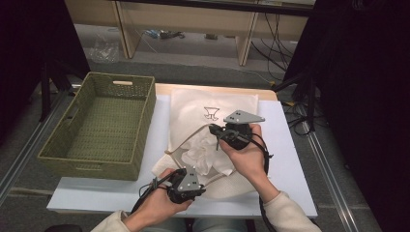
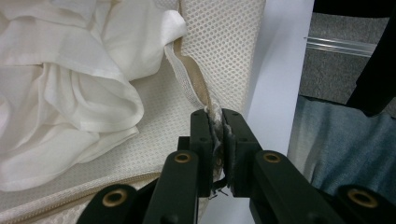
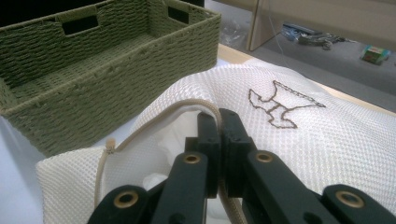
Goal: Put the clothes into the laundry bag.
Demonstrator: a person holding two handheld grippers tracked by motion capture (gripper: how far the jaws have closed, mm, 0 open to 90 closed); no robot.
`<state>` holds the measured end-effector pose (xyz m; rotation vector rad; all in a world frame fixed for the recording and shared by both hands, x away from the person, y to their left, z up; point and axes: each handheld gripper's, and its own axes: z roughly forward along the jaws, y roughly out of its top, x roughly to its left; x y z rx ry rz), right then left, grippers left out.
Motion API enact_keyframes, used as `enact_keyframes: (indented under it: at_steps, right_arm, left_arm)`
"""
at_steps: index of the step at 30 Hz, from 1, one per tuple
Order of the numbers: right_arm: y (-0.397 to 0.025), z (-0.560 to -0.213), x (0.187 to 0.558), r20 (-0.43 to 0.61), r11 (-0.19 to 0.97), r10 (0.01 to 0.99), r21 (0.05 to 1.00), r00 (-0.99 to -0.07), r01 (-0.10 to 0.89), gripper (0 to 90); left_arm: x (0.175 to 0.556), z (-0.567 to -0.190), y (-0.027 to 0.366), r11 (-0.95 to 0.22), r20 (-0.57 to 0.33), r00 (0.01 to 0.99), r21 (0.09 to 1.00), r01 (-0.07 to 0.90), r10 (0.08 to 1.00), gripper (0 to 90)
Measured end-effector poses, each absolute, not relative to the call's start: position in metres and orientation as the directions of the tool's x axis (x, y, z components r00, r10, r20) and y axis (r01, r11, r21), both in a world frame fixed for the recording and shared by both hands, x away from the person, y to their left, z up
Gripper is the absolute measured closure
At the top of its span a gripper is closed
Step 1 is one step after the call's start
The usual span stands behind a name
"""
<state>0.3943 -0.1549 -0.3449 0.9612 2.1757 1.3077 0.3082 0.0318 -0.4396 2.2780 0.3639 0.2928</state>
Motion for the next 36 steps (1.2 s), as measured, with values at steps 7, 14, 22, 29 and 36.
enact_keyframes:
  at_steps: [7,14,22,29,36]
  right_arm:
    - [-0.155,-0.346,0.394,0.0,0.32,0.744,0.877,-0.668,0.358,89.1]
    - [-0.155,-0.347,0.394,0.003,0.322,0.746,0.874,-0.666,0.364,89.1]
    - [-0.155,-0.348,0.395,0.006,0.328,0.742,0.869,-0.67,0.371,89.1]
    - [-0.153,-0.35,0.392,0.005,0.346,0.736,0.857,-0.677,0.382,89.1]
    - [-0.156,-0.353,0.39,-0.013,0.399,0.709,0.832,-0.705,0.385,88.9]
  left_arm:
    - [0.304,-0.426,0.035,-0.617,0.14,0.928,0.779,0.112,0.346,84.1]
    - [0.303,-0.406,0.043,-0.508,0.157,0.892,0.857,0.091,0.425,84.9]
    - [0.305,-0.401,0.049,-0.455,0.197,0.86,0.889,0.045,0.471,85.0]
    - [0.311,-0.399,0.048,-0.451,0.206,0.836,0.891,0.055,0.508,84.6]
    - [0.322,-0.4,0.045,-0.472,0.224,0.824,0.88,0.059,0.52,83.8]
